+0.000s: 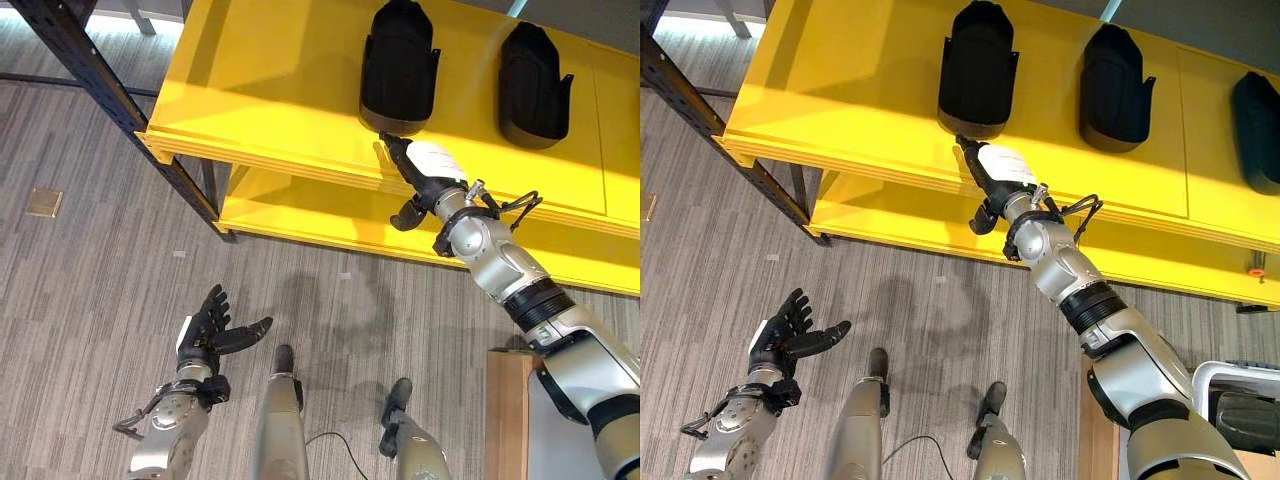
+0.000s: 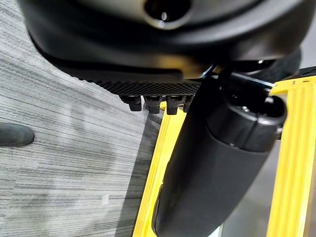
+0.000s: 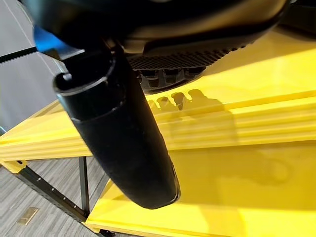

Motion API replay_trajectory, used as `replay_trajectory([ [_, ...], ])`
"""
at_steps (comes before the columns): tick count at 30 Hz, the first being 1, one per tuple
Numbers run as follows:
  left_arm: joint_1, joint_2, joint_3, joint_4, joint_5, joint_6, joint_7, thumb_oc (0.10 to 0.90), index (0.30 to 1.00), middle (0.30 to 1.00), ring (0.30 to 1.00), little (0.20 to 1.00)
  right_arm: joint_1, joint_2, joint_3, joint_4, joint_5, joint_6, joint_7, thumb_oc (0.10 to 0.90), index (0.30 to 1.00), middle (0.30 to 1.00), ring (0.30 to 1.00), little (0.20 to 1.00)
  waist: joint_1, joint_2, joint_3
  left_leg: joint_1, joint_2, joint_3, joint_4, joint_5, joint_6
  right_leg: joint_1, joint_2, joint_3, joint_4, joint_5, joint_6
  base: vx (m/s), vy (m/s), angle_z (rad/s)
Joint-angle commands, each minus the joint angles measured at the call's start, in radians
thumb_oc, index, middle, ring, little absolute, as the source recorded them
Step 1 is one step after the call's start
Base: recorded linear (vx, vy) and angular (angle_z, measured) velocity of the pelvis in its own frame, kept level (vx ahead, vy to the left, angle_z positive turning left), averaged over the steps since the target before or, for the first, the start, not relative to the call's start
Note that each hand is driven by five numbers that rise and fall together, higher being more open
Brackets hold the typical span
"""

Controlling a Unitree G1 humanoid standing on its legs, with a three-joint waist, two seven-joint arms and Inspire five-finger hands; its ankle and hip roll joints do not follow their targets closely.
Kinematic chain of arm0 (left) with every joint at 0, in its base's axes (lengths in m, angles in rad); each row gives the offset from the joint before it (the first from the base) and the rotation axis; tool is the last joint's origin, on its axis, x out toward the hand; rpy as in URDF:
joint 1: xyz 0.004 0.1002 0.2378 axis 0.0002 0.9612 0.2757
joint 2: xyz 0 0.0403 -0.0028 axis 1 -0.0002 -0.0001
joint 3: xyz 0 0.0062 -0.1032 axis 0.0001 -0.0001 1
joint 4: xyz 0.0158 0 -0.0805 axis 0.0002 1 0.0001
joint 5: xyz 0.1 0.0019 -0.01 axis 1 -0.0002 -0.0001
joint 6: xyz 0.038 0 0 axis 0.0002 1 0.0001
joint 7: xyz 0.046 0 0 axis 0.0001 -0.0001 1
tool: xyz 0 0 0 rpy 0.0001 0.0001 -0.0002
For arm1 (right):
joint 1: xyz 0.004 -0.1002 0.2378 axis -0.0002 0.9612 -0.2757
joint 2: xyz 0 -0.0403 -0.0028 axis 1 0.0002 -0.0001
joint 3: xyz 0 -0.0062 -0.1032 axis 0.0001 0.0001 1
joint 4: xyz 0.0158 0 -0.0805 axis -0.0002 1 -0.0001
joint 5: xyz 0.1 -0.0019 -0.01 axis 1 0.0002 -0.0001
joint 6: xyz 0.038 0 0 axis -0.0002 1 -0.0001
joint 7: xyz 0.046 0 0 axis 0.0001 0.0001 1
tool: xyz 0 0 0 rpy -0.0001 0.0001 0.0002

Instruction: Move parts from the plastic box to the shelf.

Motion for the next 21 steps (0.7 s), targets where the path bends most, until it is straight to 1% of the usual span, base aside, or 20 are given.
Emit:
replay_trajectory([
  [1,0.009,0.024,0.015,-0.078,0.031,-0.095,0.013,0.900,1.000,1.000,1.000,1.000,-0.165,0.000,-0.016,-0.003,-0.031,-0.024,-0.083,0.900,1.000,1.000,1.000,1.000,0.001,-0.017,-0.040,-0.028,0.038,-0.061,-0.005,0.008,-0.041,0.114,-0.025,0.004,0.080,-0.113,0.022,0.00,0.000,0.00],
  [8,0.007,0.025,0.009,-0.084,0.026,-0.100,0.012,0.900,1.000,1.000,1.000,1.000,-0.187,0.011,0.000,0.047,-0.036,-0.022,-0.087,0.900,1.000,1.000,1.000,1.000,0.006,-0.018,-0.034,-0.030,0.035,-0.061,-0.009,0.010,-0.041,0.111,-0.026,0.002,0.083,-0.114,0.022,0.00,0.000,0.00],
  [9,0.009,0.026,0.011,-0.086,0.026,-0.102,0.011,0.900,1.000,1.000,1.000,1.000,-0.194,0.012,0.005,0.053,-0.036,-0.022,-0.086,0.900,1.000,1.000,1.000,1.000,0.008,-0.018,-0.029,-0.029,0.037,-0.061,-0.002,0.003,-0.042,0.113,-0.024,0.004,0.085,-0.117,0.022,0.00,0.000,0.00],
  [12,0.007,0.025,0.012,-0.084,0.024,-0.103,0.013,0.900,1.000,1.000,1.000,1.000,-0.201,0.017,0.007,0.057,-0.037,-0.022,-0.089,0.900,1.000,1.000,1.000,1.000,0.008,-0.020,-0.030,-0.033,0.035,-0.062,-0.008,0.011,-0.041,0.110,-0.025,0.002,0.081,-0.112,0.022,0.00,0.000,0.00],
  [13,0.008,0.027,0.009,-0.089,0.024,-0.104,0.014,0.900,1.000,1.000,1.000,1.000,-0.206,0.025,0.014,0.073,-0.038,-0.022,-0.092,0.900,1.000,1.000,1.000,1.000,0.011,-0.020,-0.027,-0.032,0.037,-0.063,-0.001,0.003,-0.042,0.113,-0.023,0.004,0.084,-0.116,0.022,0.00,0.000,0.00],
  [14,0.007,0.028,0.009,-0.089,0.022,-0.103,0.013,0.900,1.000,1.000,1.000,1.000,-0.210,0.027,0.016,0.080,-0.039,-0.021,-0.091,0.900,1.000,1.000,1.000,1.000,0.011,-0.021,-0.028,-0.036,0.035,-0.064,-0.007,0.010,-0.040,0.110,-0.025,0.002,0.082,-0.112,0.022,0.00,0.000,0.00],
  [17,0.006,0.030,0.008,-0.088,0.020,-0.107,0.014,0.900,1.000,1.000,1.000,1.000,-0.221,0.033,0.020,0.094,-0.034,-0.020,-0.095,0.900,1.000,1.000,1.000,1.000,0.014,-0.020,-0.024,-0.036,0.037,-0.066,0.001,0.002,-0.041,0.111,-0.024,0.003,0.085,-0.114,0.022,0.00,0.000,0.00],
  [21,0.004,0.032,0.009,-0.088,0.020,-0.110,0.016,0.900,1.000,1.000,1.000,1.000,-0.231,0.027,0.026,0.113,-0.036,-0.019,-0.099,0.900,1.000,1.000,1.000,1.000,0.016,-0.020,-0.020,-0.040,0.032,-0.067,-0.002,0.007,-0.038,0.104,-0.026,0.004,0.087,-0.109,0.022,0.00,0.000,0.00],
])
